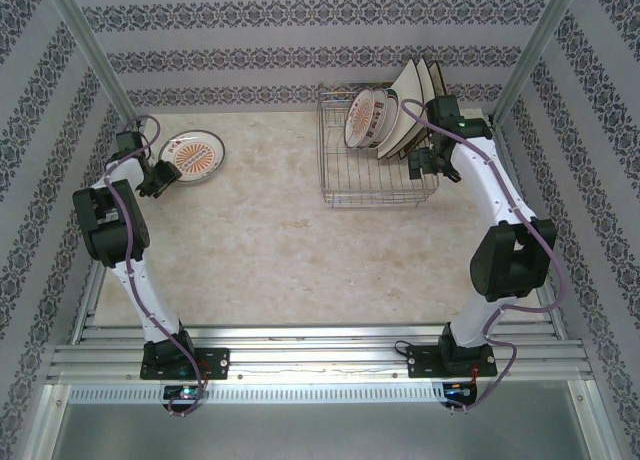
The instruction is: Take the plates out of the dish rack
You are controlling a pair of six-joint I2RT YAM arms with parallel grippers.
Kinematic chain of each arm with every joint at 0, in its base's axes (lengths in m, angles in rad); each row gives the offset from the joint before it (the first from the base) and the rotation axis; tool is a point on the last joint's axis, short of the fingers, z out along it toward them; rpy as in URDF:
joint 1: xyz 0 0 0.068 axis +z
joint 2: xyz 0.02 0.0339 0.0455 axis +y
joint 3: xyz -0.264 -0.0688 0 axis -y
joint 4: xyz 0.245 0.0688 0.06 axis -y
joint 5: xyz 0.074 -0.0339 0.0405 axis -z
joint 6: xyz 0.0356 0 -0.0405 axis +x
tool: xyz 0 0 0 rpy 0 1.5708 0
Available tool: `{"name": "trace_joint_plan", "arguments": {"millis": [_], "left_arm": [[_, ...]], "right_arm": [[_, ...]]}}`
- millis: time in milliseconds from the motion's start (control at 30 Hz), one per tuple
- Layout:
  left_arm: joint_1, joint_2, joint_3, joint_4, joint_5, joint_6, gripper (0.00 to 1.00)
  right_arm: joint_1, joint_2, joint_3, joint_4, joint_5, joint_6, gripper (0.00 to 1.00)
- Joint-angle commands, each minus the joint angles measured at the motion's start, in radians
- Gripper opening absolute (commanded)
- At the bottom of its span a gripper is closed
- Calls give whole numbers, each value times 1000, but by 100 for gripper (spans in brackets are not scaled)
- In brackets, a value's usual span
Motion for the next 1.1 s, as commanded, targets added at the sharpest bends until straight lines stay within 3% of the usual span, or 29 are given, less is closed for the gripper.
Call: {"name": "trace_joint_plan", "arguments": {"millis": [0,133,300,333,467,700,1067], "left_arm": [[-17,8,54,-59,-46,50,53],[-36,-15,72,-111,-63,99,65],[-105,-165,63,-240,-155,204,78],[-131,-194,77,-295,-182,233,99],[-250,-272,125,-465,-259,302,100],[-400,-277,220,-632,-270,294,100],[-493,-209,286,-668,-219,242,100]], "right_arm": [[7,10,33,-12,-12,-8,98],[8,6,32,-12,-15,-6,98],[6,8,43,-14,-34,-6,98],[6,9,48,-15,-36,-4,98],[8,18,85,-8,-81,13,98],[72,99,286,-31,-143,55,98],[170,509,857,-34,-121,135,95]]}}
